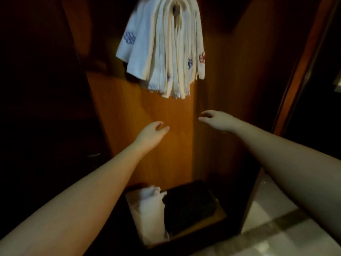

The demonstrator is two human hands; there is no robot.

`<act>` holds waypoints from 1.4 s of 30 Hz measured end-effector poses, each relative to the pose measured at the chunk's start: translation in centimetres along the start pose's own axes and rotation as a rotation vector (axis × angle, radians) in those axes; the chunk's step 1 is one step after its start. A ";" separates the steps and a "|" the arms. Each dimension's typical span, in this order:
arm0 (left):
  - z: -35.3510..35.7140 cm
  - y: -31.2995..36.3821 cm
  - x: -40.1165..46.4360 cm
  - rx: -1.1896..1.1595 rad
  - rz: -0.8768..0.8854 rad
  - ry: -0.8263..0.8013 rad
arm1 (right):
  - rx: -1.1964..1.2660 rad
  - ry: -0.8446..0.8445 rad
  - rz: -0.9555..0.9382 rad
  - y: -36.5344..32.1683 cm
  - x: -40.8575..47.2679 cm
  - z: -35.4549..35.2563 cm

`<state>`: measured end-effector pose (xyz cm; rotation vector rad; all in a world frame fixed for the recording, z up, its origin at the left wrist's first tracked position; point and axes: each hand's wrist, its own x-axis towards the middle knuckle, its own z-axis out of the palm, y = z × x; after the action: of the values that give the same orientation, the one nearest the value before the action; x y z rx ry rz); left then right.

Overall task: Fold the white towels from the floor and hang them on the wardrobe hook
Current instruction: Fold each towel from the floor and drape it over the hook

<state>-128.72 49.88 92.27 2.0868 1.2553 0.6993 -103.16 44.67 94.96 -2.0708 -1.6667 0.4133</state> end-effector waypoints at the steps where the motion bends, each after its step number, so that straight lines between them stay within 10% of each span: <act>1: 0.7 -0.4 -1.1 0.024 0.010 -0.031 | -0.015 -0.003 -0.008 0.7 -1.6 1.0; 20: 26.4 -2.0 -9.8 0.181 0.163 -0.575 | -0.040 -0.021 0.469 24.6 -30.2 15.3; 42: 68.1 16.5 -13.1 0.271 0.115 -1.015 | 0.349 -0.111 1.155 59.2 -48.7 13.9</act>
<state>-77.07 16.85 55.98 2.2328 0.6513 -0.5070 -71.34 -10.68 50.27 -2.5238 -0.2145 1.0733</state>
